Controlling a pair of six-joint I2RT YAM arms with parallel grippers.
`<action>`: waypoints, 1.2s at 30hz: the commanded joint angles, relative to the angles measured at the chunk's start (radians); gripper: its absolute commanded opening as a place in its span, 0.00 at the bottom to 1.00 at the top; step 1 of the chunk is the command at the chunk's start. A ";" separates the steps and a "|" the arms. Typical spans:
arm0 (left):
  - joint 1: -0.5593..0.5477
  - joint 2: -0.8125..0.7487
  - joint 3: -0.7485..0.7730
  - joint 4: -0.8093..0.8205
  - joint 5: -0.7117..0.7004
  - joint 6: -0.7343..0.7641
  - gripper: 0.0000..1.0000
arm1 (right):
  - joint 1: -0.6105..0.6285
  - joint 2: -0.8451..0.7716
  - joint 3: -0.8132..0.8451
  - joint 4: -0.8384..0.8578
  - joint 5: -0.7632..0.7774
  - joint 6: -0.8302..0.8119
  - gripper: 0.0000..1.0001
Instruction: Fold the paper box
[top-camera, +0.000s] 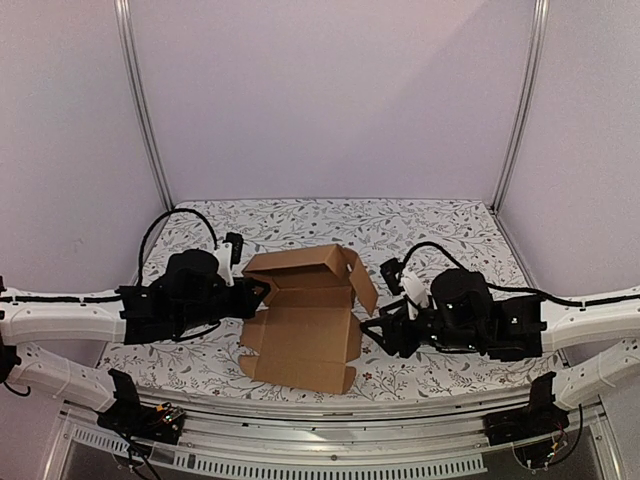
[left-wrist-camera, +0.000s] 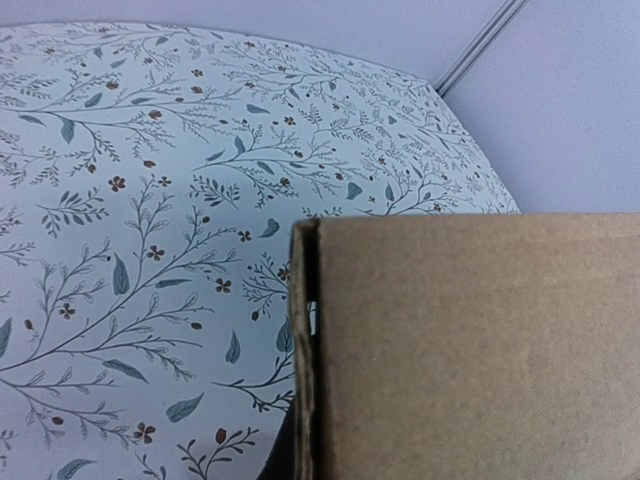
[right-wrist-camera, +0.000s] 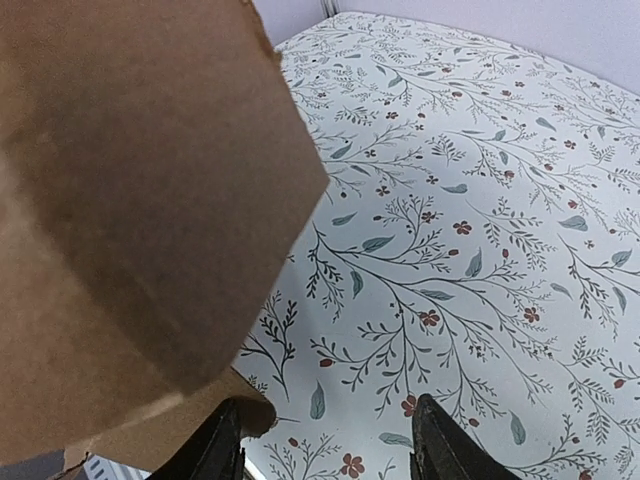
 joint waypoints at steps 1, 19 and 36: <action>0.006 -0.006 -0.004 -0.019 -0.033 0.019 0.00 | 0.003 -0.088 -0.002 -0.086 0.018 -0.059 0.58; 0.008 -0.029 0.012 -0.060 -0.072 0.153 0.00 | 0.001 -0.208 0.278 -0.471 -0.136 -0.393 0.54; 0.008 -0.002 0.039 -0.071 -0.018 0.159 0.00 | 0.000 0.038 0.386 -0.368 -0.240 -0.454 0.46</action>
